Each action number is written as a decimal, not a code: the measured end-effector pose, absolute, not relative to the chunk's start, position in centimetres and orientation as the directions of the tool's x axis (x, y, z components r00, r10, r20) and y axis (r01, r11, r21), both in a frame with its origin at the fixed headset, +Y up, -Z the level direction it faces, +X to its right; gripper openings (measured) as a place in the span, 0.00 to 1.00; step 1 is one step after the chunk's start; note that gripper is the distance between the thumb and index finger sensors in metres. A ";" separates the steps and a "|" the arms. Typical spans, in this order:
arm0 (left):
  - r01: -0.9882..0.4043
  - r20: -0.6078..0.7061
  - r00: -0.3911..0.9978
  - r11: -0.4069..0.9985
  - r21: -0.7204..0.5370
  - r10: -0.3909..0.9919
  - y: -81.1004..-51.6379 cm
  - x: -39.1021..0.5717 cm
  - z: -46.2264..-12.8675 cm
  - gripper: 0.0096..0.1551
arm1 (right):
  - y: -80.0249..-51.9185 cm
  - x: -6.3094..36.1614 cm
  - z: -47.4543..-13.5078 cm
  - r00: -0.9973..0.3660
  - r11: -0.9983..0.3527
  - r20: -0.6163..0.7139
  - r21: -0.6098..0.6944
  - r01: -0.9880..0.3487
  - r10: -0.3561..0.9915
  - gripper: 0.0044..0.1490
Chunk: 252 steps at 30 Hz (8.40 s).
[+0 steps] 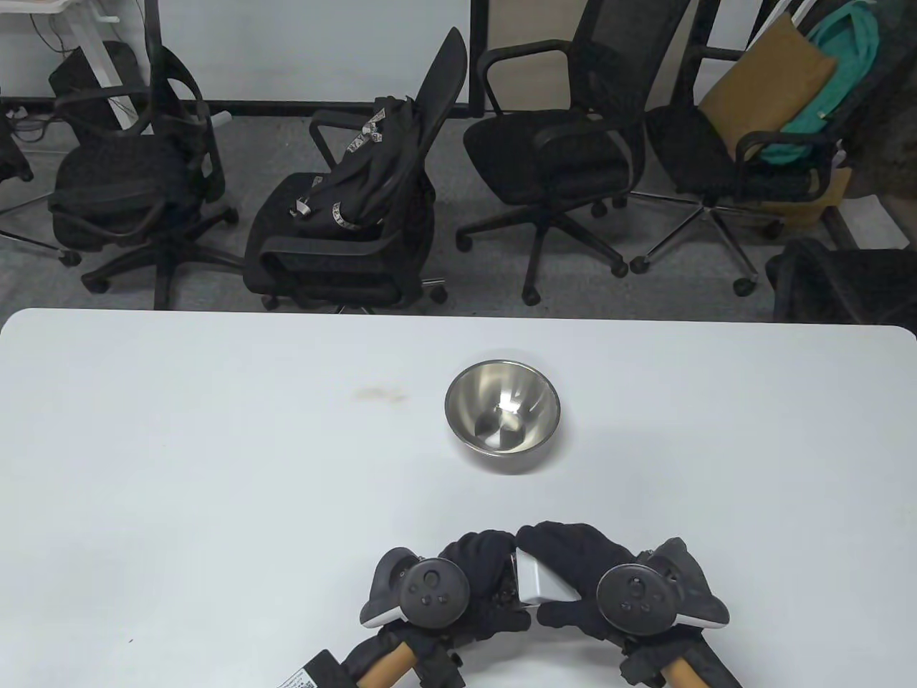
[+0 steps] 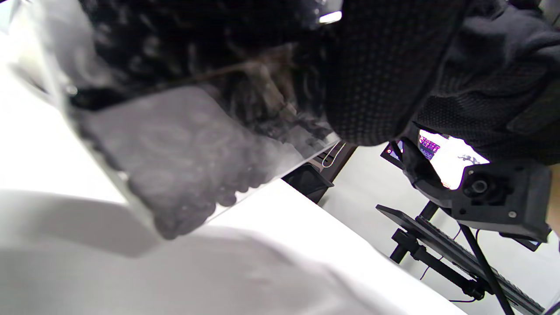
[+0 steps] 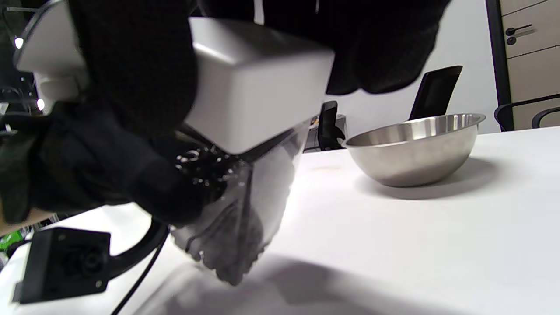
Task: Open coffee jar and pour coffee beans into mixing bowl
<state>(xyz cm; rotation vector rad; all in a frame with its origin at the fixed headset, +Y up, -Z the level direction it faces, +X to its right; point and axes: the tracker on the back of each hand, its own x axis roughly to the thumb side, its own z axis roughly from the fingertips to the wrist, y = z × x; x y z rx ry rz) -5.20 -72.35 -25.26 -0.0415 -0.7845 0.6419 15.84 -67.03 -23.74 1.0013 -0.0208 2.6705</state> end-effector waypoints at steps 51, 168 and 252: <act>-0.573 0.615 0.578 0.804 -0.161 0.536 -71.8 -6.8 -24.9 0.56 | -70.7 28.2 -28.6 -0.973 -0.985 -0.155 -0.038 -0.169 0.173 0.53; -0.686 0.573 0.567 0.724 -0.070 0.593 -70.3 -10.7 -25.7 0.56 | -72.6 24.8 -28.1 -0.793 -0.784 -0.160 0.129 -0.607 0.587 0.20; 0.180 0.445 0.714 0.756 0.629 -0.540 -70.1 -4.2 -22.6 0.53 | -73.7 23.8 -27.2 -0.773 -0.741 -0.111 0.226 -0.632 0.625 0.21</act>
